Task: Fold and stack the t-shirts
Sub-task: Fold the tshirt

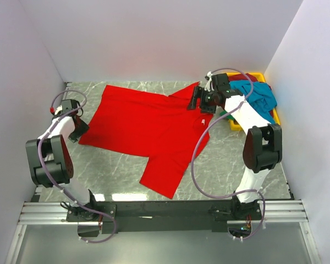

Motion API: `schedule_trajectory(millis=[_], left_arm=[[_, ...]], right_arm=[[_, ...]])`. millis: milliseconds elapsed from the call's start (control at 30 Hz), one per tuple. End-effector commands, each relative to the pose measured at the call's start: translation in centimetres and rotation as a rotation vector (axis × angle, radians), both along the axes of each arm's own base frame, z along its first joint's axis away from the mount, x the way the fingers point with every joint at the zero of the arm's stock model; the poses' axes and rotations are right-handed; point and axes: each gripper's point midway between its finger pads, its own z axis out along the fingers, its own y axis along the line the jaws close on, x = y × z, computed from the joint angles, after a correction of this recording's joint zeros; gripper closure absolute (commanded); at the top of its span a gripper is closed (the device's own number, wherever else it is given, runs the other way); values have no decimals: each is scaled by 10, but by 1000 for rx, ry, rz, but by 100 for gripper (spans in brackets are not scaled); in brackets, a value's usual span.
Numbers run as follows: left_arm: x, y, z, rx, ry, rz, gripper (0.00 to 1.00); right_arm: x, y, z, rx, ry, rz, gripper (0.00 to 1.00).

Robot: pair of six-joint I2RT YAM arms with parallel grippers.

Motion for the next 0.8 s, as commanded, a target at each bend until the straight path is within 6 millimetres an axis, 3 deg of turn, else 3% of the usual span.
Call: schedule_trajectory(millis=[0,500,667,767], left_arm=[[-1,6,-8,5,17,10,44],[-1,8,-45,-60,76,27,52],[-4,7,-53,-63,91,23,63],[-4,7,-57,-71,95,15,76]], right_arm=[[4,0,25,1,-92,12,16],[10,0,27,-5,-88,6,16],[10,-1,26,-6,-81,2,16],[8,-2,24,-22,-79,4,16]])
